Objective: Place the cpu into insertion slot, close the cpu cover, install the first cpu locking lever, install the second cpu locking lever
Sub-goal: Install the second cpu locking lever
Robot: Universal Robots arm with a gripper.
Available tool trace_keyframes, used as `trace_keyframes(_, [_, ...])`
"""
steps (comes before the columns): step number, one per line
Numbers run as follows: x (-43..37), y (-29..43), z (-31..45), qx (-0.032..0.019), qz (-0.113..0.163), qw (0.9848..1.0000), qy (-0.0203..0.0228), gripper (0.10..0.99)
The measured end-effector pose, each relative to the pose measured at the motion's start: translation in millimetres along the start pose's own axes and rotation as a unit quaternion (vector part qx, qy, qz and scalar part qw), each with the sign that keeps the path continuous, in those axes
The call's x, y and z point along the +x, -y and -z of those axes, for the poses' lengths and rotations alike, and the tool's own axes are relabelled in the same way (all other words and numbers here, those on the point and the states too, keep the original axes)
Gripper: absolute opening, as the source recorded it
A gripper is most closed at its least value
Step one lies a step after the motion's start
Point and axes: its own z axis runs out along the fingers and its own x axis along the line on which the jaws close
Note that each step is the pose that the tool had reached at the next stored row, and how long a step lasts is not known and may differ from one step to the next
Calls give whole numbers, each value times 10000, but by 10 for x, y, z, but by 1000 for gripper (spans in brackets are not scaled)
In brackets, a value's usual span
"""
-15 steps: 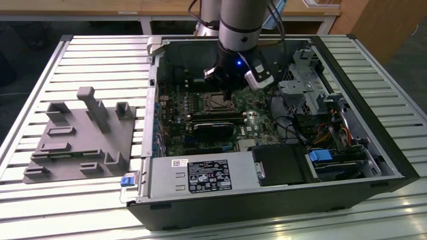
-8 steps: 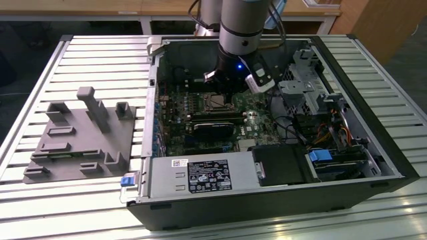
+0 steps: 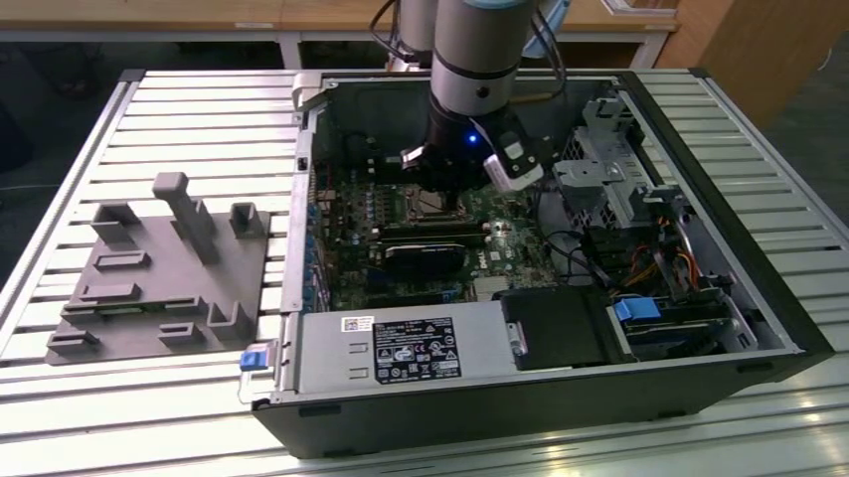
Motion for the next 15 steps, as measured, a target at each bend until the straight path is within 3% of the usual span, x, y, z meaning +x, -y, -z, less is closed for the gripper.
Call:
trace_keyframes(7, [171,4,-12,-36,0,10000,0,118])
trace_keyframes(15, [243,16,-116,-89,-1,10000,1,118])
